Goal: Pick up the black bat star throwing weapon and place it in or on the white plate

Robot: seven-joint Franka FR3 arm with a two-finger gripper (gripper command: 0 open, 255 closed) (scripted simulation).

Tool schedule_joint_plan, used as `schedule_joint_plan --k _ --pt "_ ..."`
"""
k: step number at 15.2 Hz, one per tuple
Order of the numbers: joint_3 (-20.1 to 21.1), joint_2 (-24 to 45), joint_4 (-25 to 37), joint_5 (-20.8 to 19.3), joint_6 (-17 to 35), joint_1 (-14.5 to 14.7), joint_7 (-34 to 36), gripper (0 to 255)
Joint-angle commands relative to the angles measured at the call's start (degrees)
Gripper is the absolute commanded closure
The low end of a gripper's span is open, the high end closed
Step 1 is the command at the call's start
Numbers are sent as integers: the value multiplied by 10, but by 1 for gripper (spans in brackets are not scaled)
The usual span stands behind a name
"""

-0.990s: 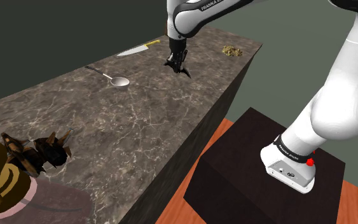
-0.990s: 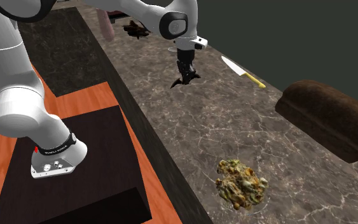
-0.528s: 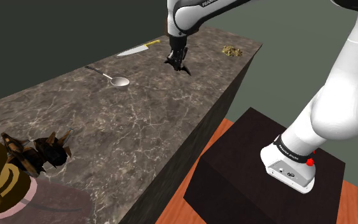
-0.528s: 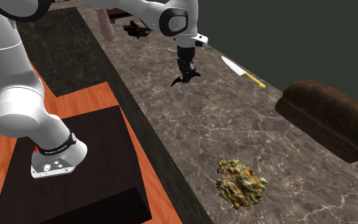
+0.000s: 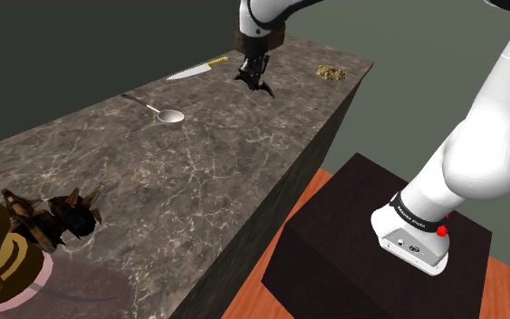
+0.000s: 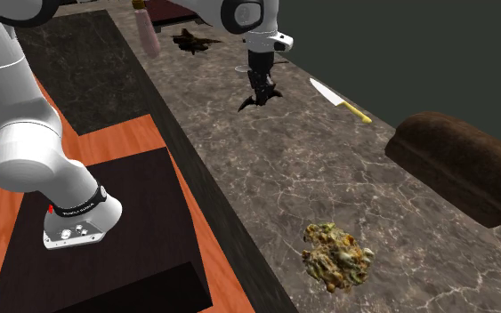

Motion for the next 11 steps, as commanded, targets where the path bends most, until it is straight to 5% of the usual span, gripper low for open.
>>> schedule_joint_plan --k 1,11 --pt "1 -7 8 1 -15 0 -1 255" --pt "-4 -27 47 6 -73 -7 -21 255"
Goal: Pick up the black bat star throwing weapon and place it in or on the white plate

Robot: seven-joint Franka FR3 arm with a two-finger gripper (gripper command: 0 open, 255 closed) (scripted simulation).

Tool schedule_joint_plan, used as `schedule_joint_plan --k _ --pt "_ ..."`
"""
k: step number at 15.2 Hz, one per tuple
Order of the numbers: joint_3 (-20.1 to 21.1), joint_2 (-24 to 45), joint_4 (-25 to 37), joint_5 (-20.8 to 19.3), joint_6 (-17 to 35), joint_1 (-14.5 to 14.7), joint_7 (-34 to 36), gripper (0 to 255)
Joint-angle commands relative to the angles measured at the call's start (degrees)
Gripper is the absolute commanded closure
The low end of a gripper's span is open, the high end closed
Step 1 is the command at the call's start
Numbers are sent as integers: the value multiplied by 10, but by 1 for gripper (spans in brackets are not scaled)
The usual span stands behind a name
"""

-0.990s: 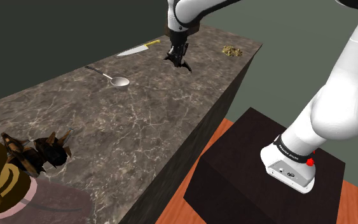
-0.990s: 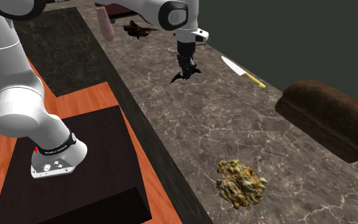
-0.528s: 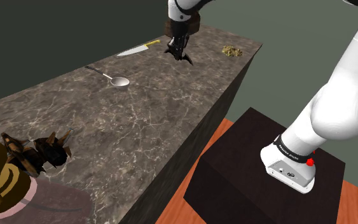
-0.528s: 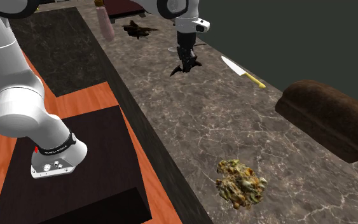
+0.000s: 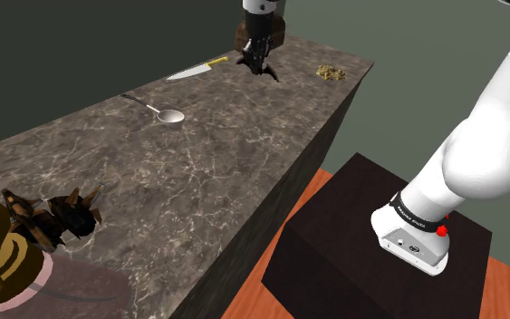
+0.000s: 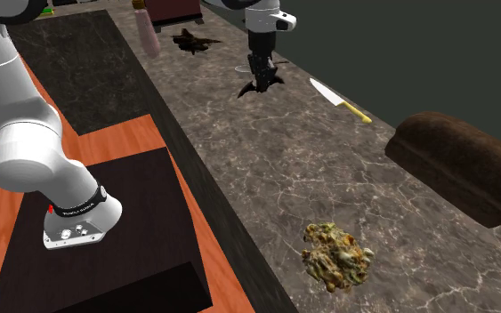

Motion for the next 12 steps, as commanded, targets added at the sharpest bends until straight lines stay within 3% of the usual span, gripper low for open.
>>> schedule_joint_plan --k 1,12 --pt "-8 -8 -8 1 1 -12 -20 255" --pt "-71 -27 -37 7 27 -92 -163 255"
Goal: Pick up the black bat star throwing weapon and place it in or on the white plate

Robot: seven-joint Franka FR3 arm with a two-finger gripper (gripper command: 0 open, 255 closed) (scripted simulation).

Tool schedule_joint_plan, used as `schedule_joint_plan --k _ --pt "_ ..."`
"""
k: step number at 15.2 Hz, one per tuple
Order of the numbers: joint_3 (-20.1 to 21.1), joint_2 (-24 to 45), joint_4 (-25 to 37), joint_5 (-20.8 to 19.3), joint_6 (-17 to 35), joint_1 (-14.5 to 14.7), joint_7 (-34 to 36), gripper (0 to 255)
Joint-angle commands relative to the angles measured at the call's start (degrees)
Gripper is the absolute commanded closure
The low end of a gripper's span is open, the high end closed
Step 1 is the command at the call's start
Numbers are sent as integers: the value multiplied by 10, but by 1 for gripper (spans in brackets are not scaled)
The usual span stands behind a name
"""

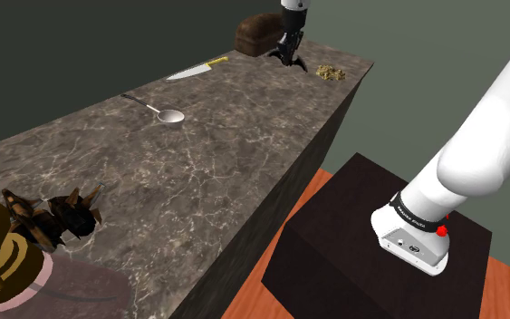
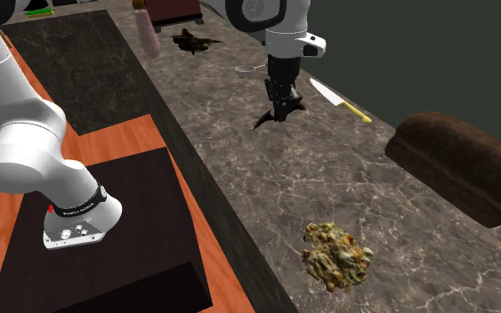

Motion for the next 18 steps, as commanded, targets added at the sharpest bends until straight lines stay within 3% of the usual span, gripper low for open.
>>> schedule_joint_plan --k 1,10,18 --pt "-12 -1 1 1 1 -16 -29 255" --pt "-61 36 45 14 6 -83 -148 255" --pt "-95 105 135 37 -7 -148 -253 255"
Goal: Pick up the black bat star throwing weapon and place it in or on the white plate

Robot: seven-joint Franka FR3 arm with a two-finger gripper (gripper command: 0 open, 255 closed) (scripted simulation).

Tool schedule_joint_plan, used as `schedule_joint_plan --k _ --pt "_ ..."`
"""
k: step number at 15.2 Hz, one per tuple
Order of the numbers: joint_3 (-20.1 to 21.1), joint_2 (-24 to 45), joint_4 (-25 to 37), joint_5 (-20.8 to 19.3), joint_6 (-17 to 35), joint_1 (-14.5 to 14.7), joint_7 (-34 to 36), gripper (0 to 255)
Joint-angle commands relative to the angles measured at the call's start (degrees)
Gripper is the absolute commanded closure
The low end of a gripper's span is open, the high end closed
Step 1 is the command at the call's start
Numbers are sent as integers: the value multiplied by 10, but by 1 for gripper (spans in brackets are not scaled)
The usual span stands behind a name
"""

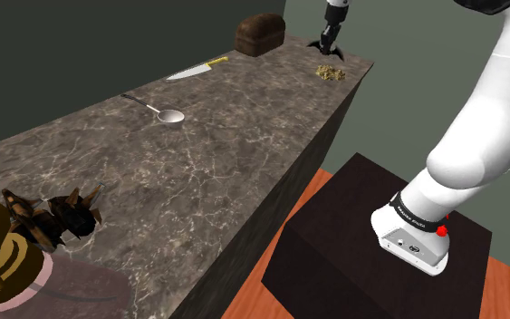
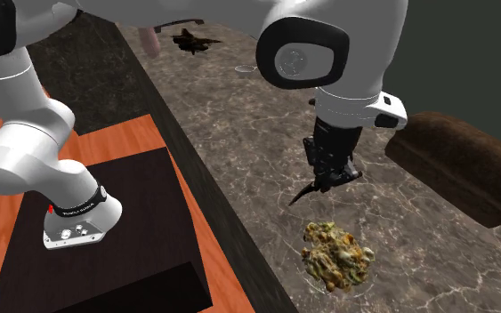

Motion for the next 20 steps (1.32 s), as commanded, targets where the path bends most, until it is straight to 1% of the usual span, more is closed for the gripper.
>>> schedule_joint_plan --k 1,7,19,20 --pt "-7 23 32 8 -7 -17 -26 255" --pt "-21 100 141 32 -36 -72 -96 255" --pt "-19 116 71 35 50 -71 -93 255" --pt "-19 116 71 35 50 -71 -93 255"
